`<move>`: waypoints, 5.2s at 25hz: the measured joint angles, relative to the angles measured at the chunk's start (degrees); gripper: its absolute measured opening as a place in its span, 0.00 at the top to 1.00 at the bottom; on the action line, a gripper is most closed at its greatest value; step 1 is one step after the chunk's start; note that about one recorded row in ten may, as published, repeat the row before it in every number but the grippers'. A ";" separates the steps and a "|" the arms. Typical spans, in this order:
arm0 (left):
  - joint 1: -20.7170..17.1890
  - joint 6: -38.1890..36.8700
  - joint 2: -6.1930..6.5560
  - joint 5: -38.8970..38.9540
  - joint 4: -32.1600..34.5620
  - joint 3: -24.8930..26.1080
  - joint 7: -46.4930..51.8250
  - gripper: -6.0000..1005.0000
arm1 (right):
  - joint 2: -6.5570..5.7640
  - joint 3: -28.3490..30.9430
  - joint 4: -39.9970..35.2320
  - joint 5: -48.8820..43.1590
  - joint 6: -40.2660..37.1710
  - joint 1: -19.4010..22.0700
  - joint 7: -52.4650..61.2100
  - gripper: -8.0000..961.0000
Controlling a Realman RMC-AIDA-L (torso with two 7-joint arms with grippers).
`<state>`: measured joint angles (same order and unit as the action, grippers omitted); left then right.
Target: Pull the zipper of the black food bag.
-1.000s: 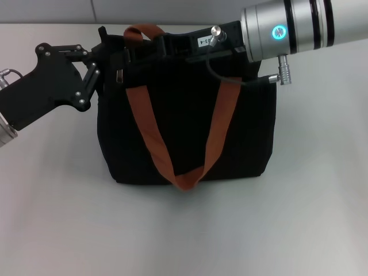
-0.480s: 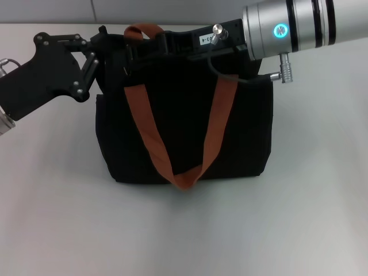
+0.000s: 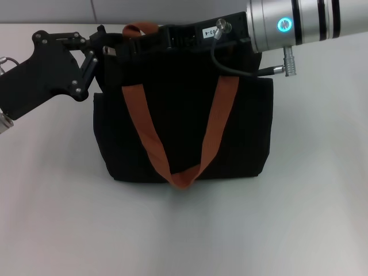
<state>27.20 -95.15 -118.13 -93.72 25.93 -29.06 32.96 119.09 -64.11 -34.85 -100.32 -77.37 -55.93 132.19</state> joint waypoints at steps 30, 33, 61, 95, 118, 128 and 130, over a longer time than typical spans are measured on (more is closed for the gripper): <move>0.13 0.04 -0.17 -0.02 -0.01 -0.08 0.18 0.91 | 0.45 -1.19 -0.45 -0.83 -0.55 -0.70 -0.80 0.56; 0.16 -0.05 -0.18 -0.05 -0.05 -0.14 0.18 0.91 | 0.53 -2.09 -0.39 -0.83 -0.01 -0.83 -0.80 0.57; 0.18 -0.80 -0.26 -0.07 -0.15 0.31 0.18 0.90 | 0.53 -4.27 0.05 -0.81 2.02 -1.85 -0.33 0.69; -0.29 -1.49 -0.17 -0.07 -0.09 0.31 0.18 0.88 | 0.45 -6.02 -0.22 0.23 3.28 -2.20 -0.28 0.91; -0.51 -1.65 -0.17 -0.05 0.00 0.41 0.18 0.87 | 0.27 -6.56 -2.35 0.03 2.94 -1.19 -0.36 0.99; -0.58 -1.25 -0.08 -0.05 -0.01 0.47 0.18 0.87 | 0.18 -6.71 -3.54 -0.19 2.12 -0.69 0.18 0.99; -0.58 -1.21 -0.06 -0.05 -0.01 0.48 0.18 0.87 | 0.18 -6.72 -3.59 -0.36 2.06 -0.67 0.30 0.99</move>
<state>26.63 -96.36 -118.19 -93.77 25.92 -28.57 33.14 119.26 -70.83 -38.45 -100.68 -75.31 -56.61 132.49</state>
